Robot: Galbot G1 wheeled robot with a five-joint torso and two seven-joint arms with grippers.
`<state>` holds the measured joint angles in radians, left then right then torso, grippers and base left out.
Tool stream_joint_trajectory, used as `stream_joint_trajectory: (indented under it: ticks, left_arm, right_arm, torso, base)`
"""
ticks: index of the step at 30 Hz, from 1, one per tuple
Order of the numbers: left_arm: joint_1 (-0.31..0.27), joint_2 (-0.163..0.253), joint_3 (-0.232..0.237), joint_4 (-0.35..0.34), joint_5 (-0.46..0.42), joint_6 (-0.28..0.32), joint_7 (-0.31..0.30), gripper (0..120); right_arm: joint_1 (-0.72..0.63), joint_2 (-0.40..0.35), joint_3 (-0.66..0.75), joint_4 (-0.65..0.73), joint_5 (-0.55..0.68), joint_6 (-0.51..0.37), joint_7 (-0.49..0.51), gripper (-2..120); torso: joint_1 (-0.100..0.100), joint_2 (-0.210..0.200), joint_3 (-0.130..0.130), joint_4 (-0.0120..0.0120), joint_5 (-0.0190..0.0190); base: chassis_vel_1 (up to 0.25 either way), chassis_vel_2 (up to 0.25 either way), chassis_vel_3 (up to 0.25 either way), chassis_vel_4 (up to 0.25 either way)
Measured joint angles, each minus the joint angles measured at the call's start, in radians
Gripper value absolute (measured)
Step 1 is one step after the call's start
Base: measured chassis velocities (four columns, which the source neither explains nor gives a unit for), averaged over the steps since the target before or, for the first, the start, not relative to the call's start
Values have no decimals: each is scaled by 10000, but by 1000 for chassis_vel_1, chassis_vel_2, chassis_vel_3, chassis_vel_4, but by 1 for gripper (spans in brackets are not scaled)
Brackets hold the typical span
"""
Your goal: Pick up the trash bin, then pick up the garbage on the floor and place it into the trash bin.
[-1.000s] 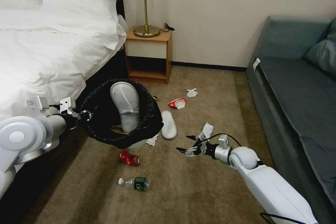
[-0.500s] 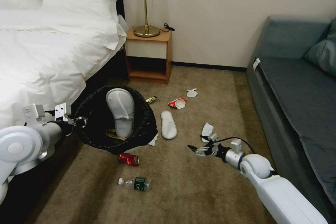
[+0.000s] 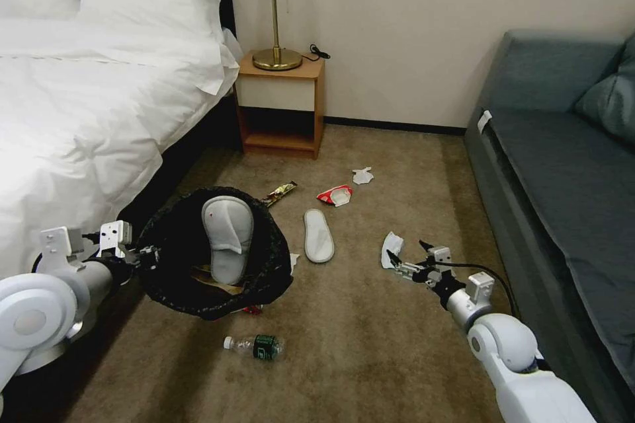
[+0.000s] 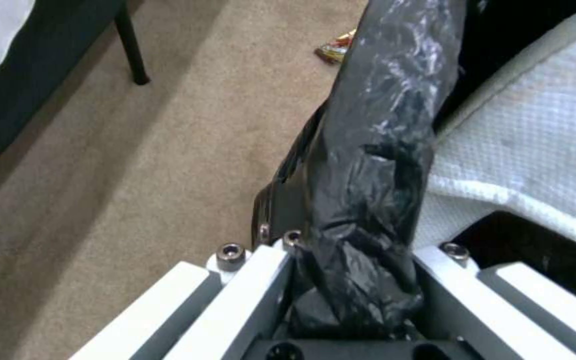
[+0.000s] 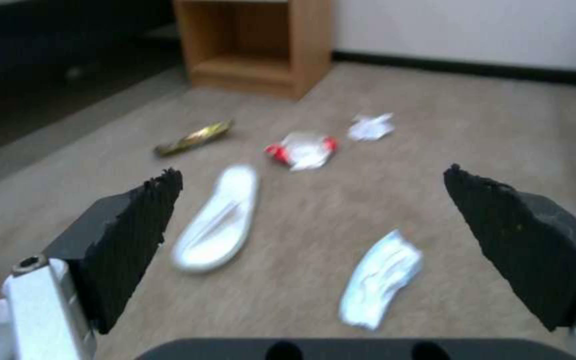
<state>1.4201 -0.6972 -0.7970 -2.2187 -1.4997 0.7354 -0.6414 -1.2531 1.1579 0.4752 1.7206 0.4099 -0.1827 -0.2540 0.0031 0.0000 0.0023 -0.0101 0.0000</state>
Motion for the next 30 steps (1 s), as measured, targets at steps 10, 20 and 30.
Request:
stream_joint_trajectory:
  ticks: [10, 20, 30]
  left_arm:
    - [710, -403, -213, -431, 859, 0, 275, 0]
    - [719, -461, -215, -491, 818, 0, 107, 0]
    - [625, -459, -205, -379, 736, 0, 119, 0]
  right_arm:
    - [-541, 303, 387, 1055, -367, 328, 1394, 100]
    - [-967, 503, 588, 1670, -401, 226, 2062, 100]
    - [-908, 394, 483, 1565, -196, 48, 1943, 100]
  torso:
    - [0, 0, 1, 2, -2]
    - [0, 0, 2, 1, 1]
    - [0, 0, 2, 1, 0]
  base:
    - [0, 0, 0, 0]
    - [0, 0, 0, 0]
    - [-55, 53, 58, -56]
